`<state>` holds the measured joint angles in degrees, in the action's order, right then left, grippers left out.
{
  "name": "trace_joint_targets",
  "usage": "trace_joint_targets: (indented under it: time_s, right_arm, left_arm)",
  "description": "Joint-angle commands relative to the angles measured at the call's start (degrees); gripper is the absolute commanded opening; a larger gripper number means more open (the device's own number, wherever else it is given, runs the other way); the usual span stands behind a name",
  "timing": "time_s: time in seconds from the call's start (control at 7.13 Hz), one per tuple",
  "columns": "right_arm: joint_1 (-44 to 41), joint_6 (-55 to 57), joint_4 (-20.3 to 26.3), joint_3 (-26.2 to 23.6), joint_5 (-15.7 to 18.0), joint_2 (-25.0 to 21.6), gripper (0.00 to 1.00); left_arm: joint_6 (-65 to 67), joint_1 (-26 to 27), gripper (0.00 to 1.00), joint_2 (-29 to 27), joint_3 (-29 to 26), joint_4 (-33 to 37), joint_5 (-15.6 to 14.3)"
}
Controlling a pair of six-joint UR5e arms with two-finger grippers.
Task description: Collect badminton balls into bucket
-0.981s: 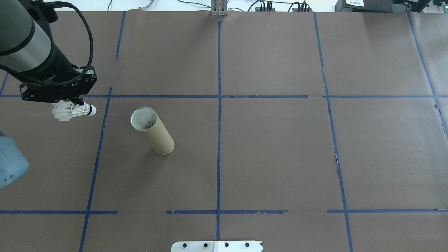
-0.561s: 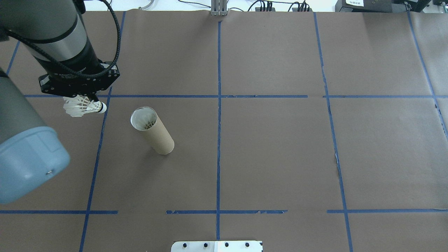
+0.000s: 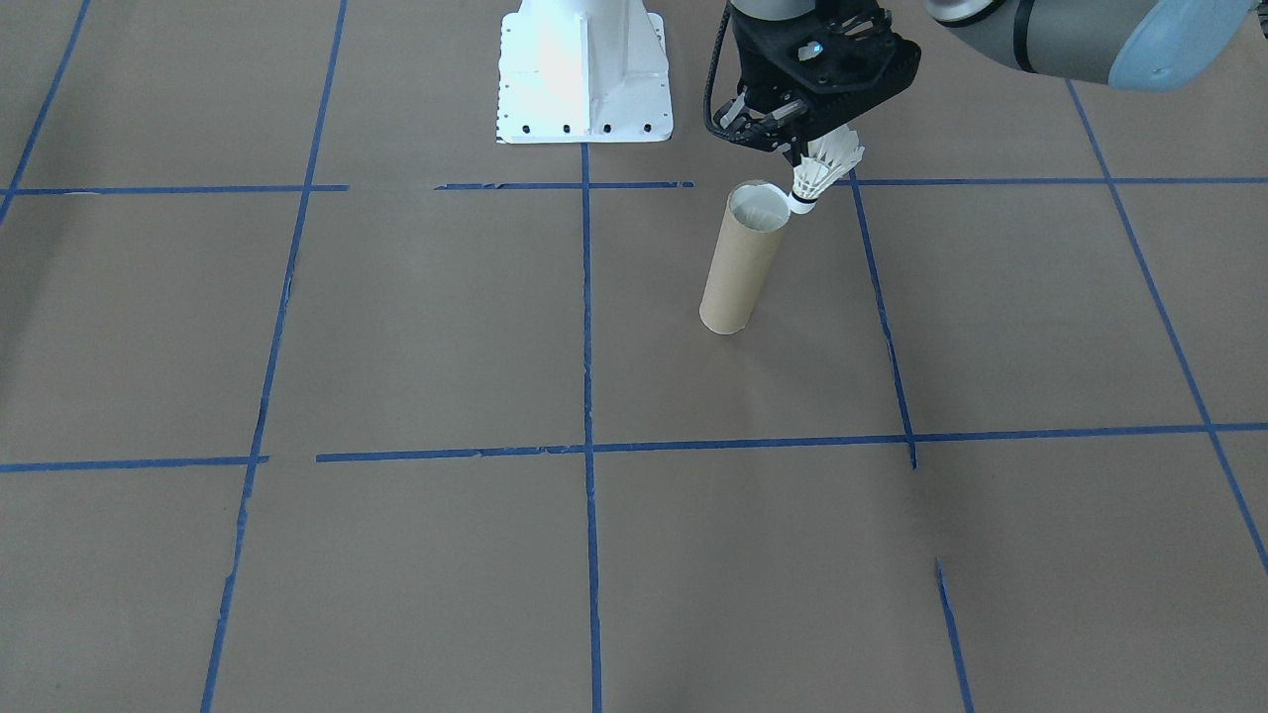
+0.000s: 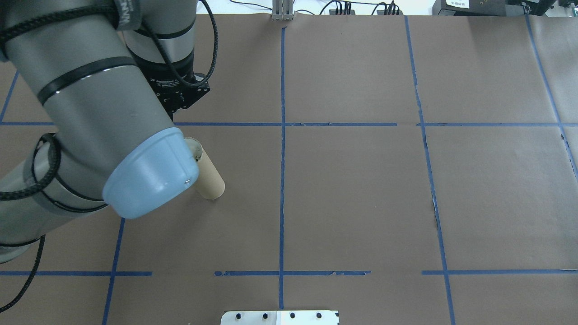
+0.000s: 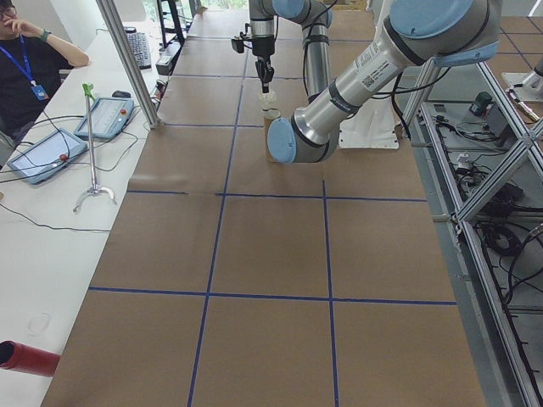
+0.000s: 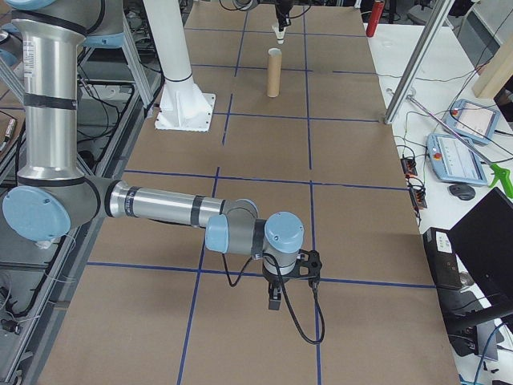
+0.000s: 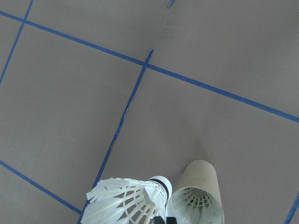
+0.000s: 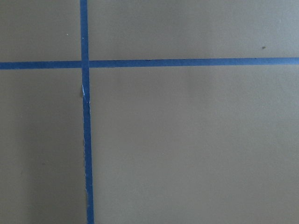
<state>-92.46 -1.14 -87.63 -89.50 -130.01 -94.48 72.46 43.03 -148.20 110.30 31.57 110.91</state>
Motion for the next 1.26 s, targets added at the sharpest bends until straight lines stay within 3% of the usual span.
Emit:
trace_joint_targets:
  time_s: [0.0, 0.42, 0.56, 0.7, 0.98, 1.12]
  right_arm:
    - [0.0, 0.0, 0.0, 0.03, 0.02, 0.0, 1.0]
    - [0.0, 0.0, 0.0, 0.03, 0.02, 0.0, 1.0]
    - [0.0, 0.0, 0.0, 0.03, 0.02, 0.0, 1.0]
    - [0.0, 0.0, 0.0, 0.03, 0.02, -0.09, 1.0]
    - [0.0, 0.0, 0.0, 0.03, 0.02, 0.0, 1.0]
    - [0.0, 0.0, 0.0, 0.03, 0.02, 0.0, 1.0]
  left_arm:
    - [0.31, -2.76, 0.0, -1.3, -3.25, -0.11, 0.01]
    - [0.31, -2.95, 0.0, -1.22, -3.34, -0.02, 0.19]
    - [0.05, -2.95, 0.36, -0.87, -3.34, 0.16, -0.08]
    - [-0.39, -2.95, 0.99, -0.52, -3.25, 0.59, -0.16]
    - [-0.65, -2.78, 1.0, 0.01, -2.03, 1.64, -0.08]
    - [-3.87, -2.52, 1.0, 2.97, 0.5, 5.39, 0.1]
